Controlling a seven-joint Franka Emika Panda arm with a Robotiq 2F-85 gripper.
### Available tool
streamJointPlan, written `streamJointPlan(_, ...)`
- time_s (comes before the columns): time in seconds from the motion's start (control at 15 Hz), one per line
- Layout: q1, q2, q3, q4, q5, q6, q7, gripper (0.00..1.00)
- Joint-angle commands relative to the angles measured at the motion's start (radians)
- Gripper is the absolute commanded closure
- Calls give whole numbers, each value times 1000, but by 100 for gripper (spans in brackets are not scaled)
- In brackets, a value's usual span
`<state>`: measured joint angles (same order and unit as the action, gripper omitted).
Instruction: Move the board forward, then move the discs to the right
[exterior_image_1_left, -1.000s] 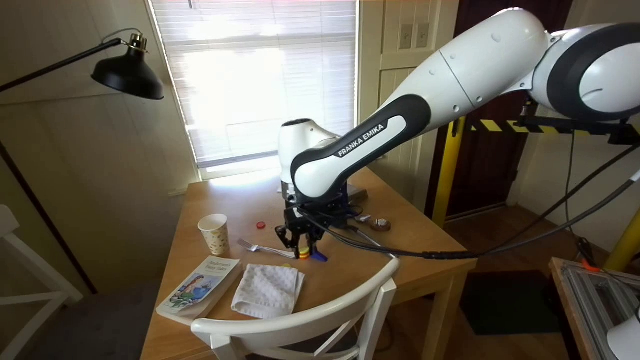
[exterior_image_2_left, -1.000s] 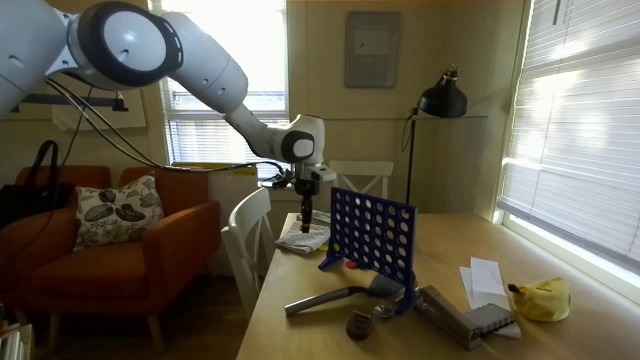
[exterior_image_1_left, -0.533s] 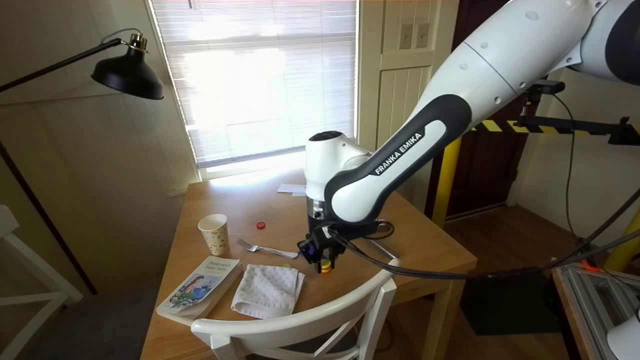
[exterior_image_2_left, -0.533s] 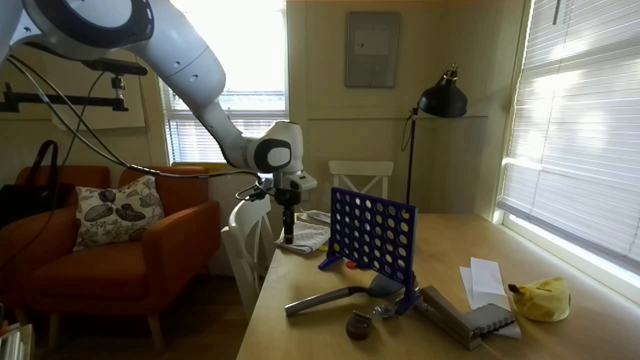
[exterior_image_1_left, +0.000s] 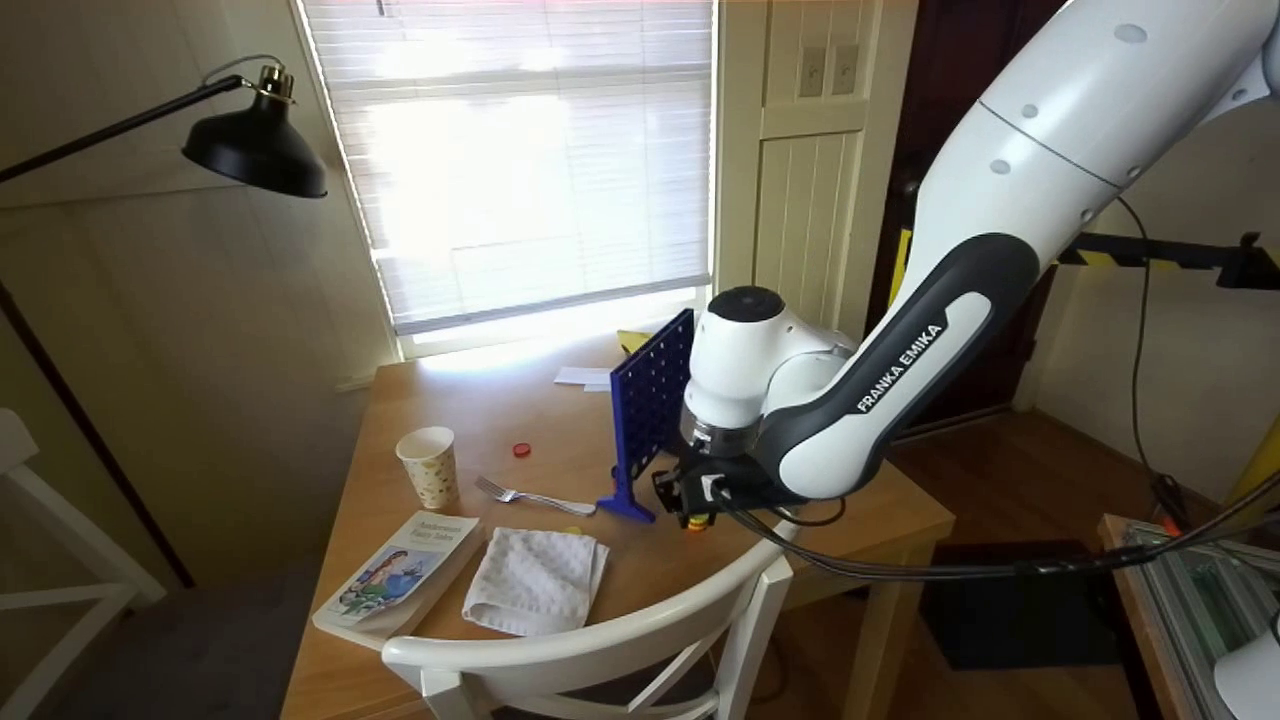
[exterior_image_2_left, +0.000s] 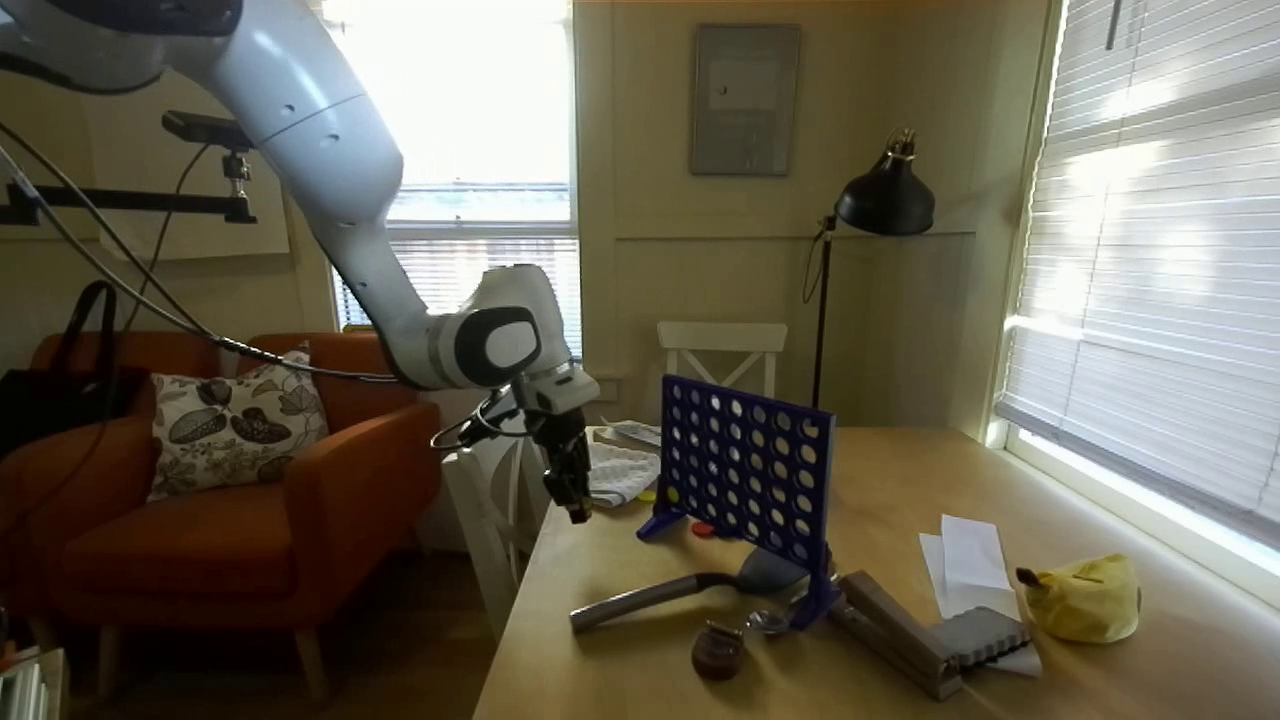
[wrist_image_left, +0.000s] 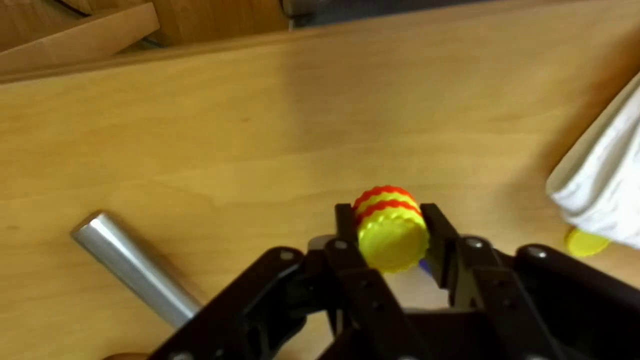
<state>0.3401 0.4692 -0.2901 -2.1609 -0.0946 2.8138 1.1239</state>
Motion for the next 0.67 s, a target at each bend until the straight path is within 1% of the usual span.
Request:
streamJointPlan(0.0,80,5,-155,31,-100,-29,208,89)
streamJointPlan(0.07,16,-3,-72,7,-73,-4,118,64)
streamJointPlan(0.13,23,-4,-100,13,-92,-5,152,64)
streamJointPlan(0.2,26,-4,-114,18,-99,-6,167,64)
streamJointPlan(0.4,31,-4,-116,22,-100,-10,185,64)
streamJointPlan(0.47,34,-4,-116,22,-101,-10,188,89)
streamJointPlan(0.6,-3,12,-85,35,-89,-12,147,89)
